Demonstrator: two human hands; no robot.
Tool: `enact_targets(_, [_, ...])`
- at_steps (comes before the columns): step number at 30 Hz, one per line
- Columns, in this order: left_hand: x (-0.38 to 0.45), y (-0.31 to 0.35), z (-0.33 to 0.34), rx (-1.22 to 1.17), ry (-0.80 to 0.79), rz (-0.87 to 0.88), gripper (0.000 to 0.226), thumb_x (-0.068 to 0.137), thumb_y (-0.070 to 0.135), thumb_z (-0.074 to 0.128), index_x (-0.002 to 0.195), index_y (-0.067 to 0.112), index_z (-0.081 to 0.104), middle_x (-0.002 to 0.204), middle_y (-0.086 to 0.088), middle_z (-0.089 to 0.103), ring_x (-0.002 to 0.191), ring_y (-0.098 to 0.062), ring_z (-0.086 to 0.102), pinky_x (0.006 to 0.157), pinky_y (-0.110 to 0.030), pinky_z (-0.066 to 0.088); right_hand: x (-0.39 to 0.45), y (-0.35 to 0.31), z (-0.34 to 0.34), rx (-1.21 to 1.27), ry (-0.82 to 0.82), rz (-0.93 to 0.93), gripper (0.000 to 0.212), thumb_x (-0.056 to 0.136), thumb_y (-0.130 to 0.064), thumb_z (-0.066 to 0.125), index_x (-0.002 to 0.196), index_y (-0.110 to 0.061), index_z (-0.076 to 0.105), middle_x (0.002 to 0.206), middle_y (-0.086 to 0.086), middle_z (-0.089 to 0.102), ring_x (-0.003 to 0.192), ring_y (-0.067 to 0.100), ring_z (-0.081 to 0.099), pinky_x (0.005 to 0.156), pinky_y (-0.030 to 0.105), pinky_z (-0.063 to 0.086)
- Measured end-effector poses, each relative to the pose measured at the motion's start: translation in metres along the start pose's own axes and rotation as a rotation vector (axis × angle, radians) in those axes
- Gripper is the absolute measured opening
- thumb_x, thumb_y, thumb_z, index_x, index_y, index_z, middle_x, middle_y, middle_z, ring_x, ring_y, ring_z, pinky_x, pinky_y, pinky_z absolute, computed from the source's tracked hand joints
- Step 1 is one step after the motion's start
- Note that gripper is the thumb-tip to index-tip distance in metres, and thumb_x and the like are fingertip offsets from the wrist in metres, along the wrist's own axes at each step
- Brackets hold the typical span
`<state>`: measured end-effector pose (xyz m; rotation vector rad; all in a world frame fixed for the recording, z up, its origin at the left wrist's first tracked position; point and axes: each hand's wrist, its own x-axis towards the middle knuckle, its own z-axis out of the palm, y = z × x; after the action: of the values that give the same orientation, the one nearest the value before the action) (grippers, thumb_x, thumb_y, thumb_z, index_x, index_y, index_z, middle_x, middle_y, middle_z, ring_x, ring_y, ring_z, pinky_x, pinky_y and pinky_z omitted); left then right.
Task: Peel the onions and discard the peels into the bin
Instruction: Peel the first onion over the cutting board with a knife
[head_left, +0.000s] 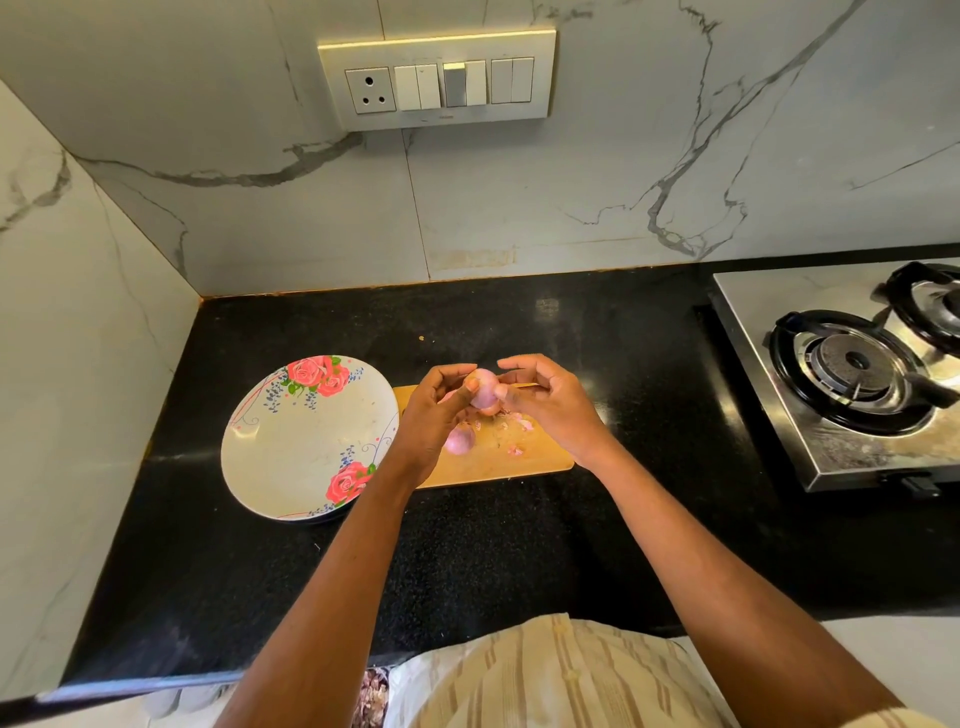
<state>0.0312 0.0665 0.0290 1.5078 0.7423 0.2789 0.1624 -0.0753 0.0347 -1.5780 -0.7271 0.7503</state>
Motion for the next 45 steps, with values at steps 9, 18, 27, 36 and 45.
enact_targets(9, [-0.002,0.002,-0.001,0.046,-0.036,0.027,0.026,0.103,0.034,0.055,0.128,0.035,0.063,0.129,0.01,0.065,0.118,-0.012,0.062,0.105,-0.037,0.052,-0.001,-0.005,0.004,-0.152,-0.063,-0.047,0.029,0.087,-0.023,0.081,0.113,-0.023,0.069,0.115,-0.009,0.07,0.104,0.005,0.069,0.084,0.019,0.055])
enact_targets(18, [-0.002,0.005,0.002,0.054,-0.072,-0.012,0.024,0.106,0.027,0.05,0.12,0.04,0.065,0.129,0.009,0.065,0.121,-0.015,0.06,0.105,-0.033,0.05,-0.002,-0.006,0.004,-0.29,-0.068,-0.115,0.025,0.083,-0.029,0.083,0.097,-0.04,0.065,0.114,-0.012,0.065,0.097,0.006,0.07,0.085,0.026,0.058])
enact_targets(27, [-0.003,0.01,-0.001,0.032,-0.074,-0.024,0.026,0.108,0.027,0.047,0.126,0.034,0.063,0.13,0.006,0.065,0.117,-0.015,0.062,0.095,-0.024,0.053,-0.001,-0.006,0.005,-0.33,-0.047,-0.143,0.028,0.085,-0.032,0.082,0.107,-0.033,0.065,0.115,-0.016,0.066,0.098,0.003,0.069,0.082,0.022,0.057])
enact_targets(36, [0.006,0.027,-0.002,0.1,-0.145,-0.04,0.03,0.11,0.026,0.039,0.123,0.026,0.066,0.121,0.0,0.069,0.112,-0.018,0.065,0.088,-0.02,0.054,0.003,-0.005,0.004,-0.483,-0.026,-0.33,0.034,0.083,-0.022,0.084,0.107,-0.034,0.063,0.117,-0.008,0.058,0.091,0.003,0.068,0.07,0.017,0.057])
enact_targets(45, [0.013,0.036,0.002,0.065,-0.193,-0.056,0.031,0.108,0.035,0.043,0.128,0.018,0.059,0.123,-0.005,0.065,0.113,-0.022,0.065,0.09,-0.025,0.056,0.011,-0.011,-0.008,-0.57,0.097,-0.379,0.021,0.083,-0.039,0.079,0.094,-0.025,0.068,0.099,-0.014,0.059,0.089,0.0,0.061,0.074,0.006,0.045])
